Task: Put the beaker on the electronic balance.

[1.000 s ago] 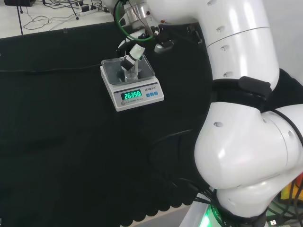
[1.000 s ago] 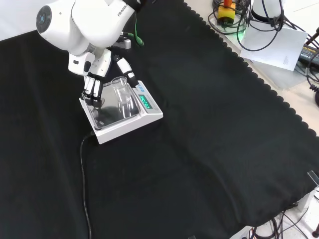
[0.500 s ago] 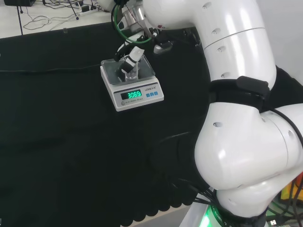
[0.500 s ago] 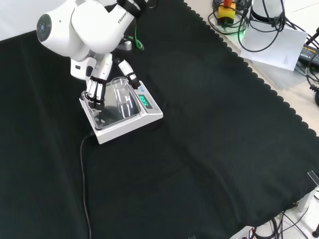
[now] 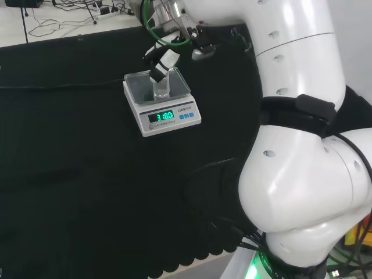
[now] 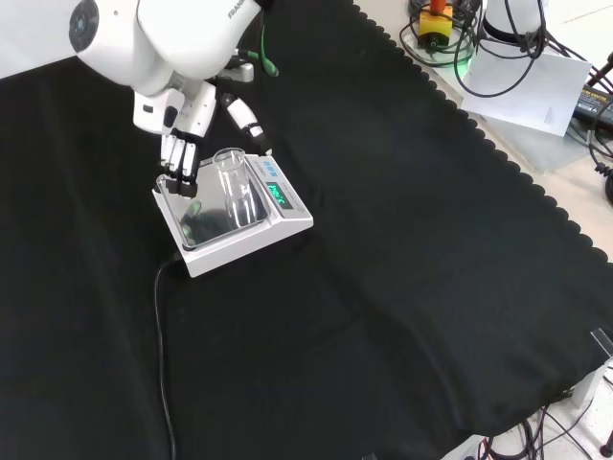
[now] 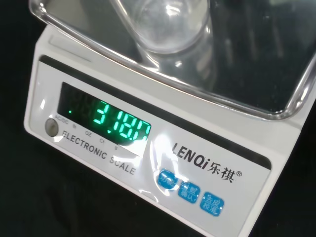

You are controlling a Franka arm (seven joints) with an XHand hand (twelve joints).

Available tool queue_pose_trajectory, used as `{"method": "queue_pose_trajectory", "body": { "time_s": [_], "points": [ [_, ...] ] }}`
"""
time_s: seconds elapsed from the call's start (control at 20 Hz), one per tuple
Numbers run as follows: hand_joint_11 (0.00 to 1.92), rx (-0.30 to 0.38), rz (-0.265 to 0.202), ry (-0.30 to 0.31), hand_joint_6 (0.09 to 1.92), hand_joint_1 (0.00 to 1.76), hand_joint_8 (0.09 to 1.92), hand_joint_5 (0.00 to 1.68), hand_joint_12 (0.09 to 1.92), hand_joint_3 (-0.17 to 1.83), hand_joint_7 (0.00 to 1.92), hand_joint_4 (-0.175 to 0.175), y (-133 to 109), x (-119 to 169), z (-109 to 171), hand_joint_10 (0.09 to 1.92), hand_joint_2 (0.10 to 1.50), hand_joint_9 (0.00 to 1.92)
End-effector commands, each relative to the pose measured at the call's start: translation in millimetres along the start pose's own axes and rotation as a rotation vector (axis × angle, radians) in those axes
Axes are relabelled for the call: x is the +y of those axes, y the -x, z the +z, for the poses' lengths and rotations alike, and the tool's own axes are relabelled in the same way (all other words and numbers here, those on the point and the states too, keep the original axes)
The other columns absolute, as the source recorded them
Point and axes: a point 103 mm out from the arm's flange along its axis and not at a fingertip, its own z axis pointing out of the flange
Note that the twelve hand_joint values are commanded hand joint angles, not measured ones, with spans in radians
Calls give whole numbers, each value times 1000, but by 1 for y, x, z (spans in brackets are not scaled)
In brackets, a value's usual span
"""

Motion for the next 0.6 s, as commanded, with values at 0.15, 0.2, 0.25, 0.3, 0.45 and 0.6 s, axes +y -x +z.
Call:
{"method": "queue_pose_trajectory", "body": {
  "time_s": [0.15,0.2,0.25,0.3,0.45,0.6],
  "points": [
    [260,-111,27,71,87,400,377,133,1452,-17,0,10,-27,-58,-40,787,625,0],
    [250,-120,28,74,87,398,396,140,1458,-14,0,9,-31,-68,-44,802,631,0],
    [244,-121,31,77,87,398,434,156,1464,-8,1,6,-34,-77,-47,847,641,0],
    [241,-121,37,82,87,399,485,176,1466,-2,2,4,-36,-87,-49,886,655,13],
    [244,-137,65,98,87,418,573,229,1465,19,28,-1,-45,-116,-51,931,701,71],
    [269,-152,97,116,87,446,631,313,1452,39,90,-8,-53,-144,-49,917,751,166]
  ]
}}
